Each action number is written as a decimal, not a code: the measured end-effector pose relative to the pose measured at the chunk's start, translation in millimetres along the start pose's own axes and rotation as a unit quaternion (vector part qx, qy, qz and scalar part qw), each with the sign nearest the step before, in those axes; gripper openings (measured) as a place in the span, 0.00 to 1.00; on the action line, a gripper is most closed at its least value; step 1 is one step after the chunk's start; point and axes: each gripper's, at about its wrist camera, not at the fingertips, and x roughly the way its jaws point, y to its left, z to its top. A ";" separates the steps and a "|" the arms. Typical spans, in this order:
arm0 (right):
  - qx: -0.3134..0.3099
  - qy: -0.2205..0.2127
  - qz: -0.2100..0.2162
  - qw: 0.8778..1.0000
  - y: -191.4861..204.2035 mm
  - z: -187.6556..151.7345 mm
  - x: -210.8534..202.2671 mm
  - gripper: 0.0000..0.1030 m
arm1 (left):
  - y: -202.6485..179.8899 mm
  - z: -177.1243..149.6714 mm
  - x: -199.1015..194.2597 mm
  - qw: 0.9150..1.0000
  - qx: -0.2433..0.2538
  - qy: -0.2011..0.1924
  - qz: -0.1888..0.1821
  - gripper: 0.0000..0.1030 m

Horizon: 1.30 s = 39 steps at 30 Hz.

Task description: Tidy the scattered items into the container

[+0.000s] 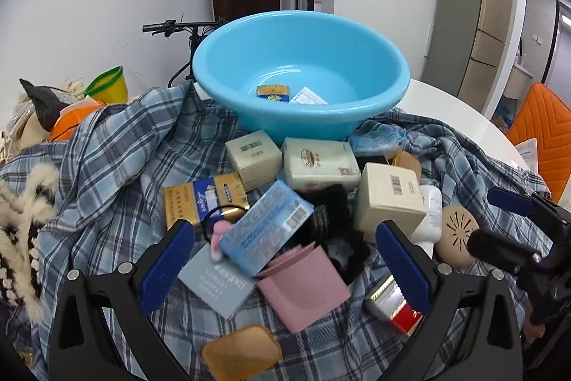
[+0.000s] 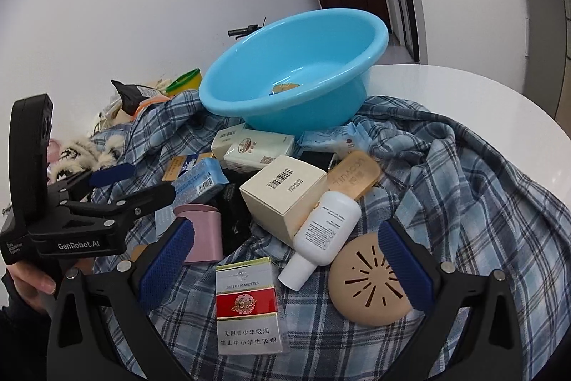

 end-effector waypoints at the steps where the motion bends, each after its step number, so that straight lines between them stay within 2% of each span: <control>1: -0.001 -0.003 0.000 1.000 -0.2 -1.2 -1.4 1.00 | 1.1 -1.9 -1.3 1.000 -0.006 0.002 -0.003 1.00; 7: -0.025 0.012 -0.009 1.000 -1.3 -6.3 -0.4 1.00 | 5.6 -8.5 4.8 0.999 -0.038 0.023 -0.018 1.00; 13: -0.003 0.009 -0.003 1.000 -7.5 -7.9 1.4 1.00 | 4.8 -5.7 10.0 0.999 -0.045 0.021 -0.020 1.00; 21: -0.012 0.013 -0.006 1.000 -5.9 -8.1 6.7 1.00 | -2.0 -6.8 9.4 0.999 -0.029 0.015 -0.009 1.00; 29: 0.001 0.008 -0.015 1.000 -14.9 -7.5 3.0 1.00 | 6.8 -4.3 6.3 0.999 -0.034 0.004 -0.004 1.00; 39: 0.013 0.009 -0.016 1.000 -19.1 -7.9 4.5 1.00 | 5.0 -5.5 8.9 1.000 -0.024 0.010 -0.001 1.00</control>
